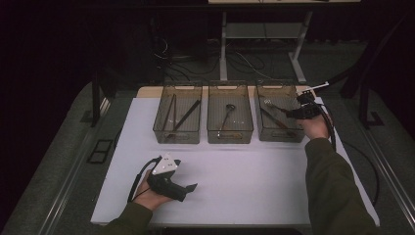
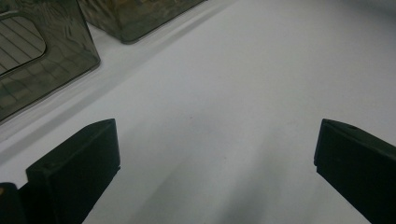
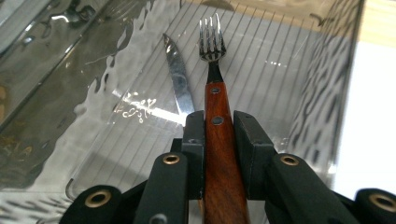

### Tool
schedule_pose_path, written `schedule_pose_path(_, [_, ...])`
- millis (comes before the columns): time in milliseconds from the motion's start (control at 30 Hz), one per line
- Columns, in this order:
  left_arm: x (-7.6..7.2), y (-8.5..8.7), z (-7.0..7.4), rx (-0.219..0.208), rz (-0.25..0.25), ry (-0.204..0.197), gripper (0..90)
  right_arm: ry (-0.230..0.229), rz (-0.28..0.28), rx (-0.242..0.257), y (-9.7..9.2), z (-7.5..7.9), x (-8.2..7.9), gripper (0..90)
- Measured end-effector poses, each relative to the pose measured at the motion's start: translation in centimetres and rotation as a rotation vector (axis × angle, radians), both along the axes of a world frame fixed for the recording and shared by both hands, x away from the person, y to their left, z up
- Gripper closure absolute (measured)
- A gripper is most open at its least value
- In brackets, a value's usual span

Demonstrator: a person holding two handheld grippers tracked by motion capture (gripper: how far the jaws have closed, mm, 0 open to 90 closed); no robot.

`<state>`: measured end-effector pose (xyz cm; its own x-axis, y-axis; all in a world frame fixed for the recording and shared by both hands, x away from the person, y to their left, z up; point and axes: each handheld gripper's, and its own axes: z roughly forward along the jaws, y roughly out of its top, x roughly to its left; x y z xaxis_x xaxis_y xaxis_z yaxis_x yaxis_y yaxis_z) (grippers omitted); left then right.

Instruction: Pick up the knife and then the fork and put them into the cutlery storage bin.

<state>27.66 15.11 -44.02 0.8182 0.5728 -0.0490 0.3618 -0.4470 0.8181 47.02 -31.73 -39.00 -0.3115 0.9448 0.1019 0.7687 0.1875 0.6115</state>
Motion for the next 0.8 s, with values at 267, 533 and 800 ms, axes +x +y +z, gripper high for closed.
schedule_pose_path(267, [0.0, 0.0, 0.0, -0.002, -0.002, 0.001, 0.0, 0.006, 0.005, -0.014, 0.8, -0.8, 0.4, 74.9])
schedule_pose_path(533, [0.0, -0.1, 0.0, -0.005, -0.003, 0.003, 0.0, -0.009, 0.022, -0.076, 1.1, -1.1, 0.4, 64.1])
schedule_pose_path(800, [0.1, -0.1, -0.1, 0.001, -0.013, 0.009, 0.0, -0.067, 0.04, 0.008, 0.6, -0.5, -0.2, 43.4])
